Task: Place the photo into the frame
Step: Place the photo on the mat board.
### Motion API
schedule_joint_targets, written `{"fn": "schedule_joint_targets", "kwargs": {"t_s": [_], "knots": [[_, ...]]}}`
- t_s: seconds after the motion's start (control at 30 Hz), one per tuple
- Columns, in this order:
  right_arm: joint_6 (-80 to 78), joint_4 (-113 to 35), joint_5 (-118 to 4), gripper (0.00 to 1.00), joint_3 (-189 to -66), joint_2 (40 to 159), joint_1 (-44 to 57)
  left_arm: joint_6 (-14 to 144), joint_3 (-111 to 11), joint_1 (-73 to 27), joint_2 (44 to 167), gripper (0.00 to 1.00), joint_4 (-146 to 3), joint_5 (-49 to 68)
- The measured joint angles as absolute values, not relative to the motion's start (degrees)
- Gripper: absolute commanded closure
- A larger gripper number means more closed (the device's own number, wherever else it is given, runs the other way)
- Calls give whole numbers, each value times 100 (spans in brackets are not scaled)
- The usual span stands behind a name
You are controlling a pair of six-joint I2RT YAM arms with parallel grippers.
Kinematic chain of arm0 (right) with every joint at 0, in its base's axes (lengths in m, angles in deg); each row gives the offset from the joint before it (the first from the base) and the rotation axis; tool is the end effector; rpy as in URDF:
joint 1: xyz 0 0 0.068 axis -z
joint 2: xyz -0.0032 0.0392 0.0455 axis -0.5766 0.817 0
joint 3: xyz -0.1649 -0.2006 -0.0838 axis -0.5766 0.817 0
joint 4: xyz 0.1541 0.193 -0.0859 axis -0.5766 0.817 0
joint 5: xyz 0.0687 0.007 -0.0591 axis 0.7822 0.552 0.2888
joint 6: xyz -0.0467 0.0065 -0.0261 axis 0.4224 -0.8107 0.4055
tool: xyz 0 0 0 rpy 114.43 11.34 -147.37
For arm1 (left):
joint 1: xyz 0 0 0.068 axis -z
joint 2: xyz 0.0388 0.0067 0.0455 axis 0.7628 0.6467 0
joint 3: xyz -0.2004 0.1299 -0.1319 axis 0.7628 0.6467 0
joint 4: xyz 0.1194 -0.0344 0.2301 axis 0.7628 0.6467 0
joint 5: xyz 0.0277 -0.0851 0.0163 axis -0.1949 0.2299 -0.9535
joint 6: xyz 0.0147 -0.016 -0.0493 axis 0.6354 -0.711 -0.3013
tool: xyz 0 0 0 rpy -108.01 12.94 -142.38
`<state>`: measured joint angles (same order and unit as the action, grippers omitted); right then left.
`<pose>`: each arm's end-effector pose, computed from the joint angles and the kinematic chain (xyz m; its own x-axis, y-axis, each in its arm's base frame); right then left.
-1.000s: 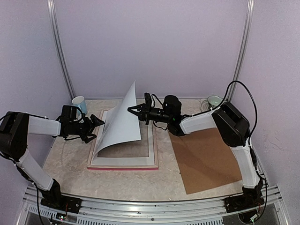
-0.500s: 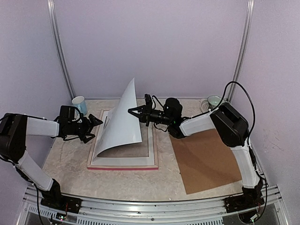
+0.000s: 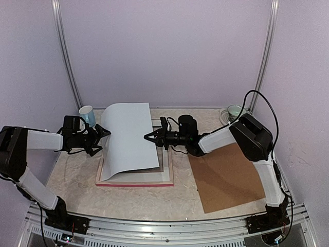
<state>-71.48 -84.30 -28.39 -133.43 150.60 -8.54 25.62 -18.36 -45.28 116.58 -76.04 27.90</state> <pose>0.3467 0.3612 0.1465 -0.9765 0.1507 -0.1540 -0.1385 0.1086 0.9844 0.2966 -0.0389 0.1741 -0.7194 -0.6444 -0.2593 -0.2396 0.5806 -0.7781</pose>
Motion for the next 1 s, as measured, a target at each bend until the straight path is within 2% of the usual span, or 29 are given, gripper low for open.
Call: {"fn": "schedule_joint_targets", "kwargs": {"t_s": [0.43, 1.0], "knots": [[-6433, -7558, -3427, 100, -12884, 14238, -854, 2562, -1836, -4528, 11658, 1, -7604, 2790], [-5941, -6994, -3621, 100, -12774, 14153, -854, 2562, -1836, -4528, 11658, 1, -7604, 2790]]}}
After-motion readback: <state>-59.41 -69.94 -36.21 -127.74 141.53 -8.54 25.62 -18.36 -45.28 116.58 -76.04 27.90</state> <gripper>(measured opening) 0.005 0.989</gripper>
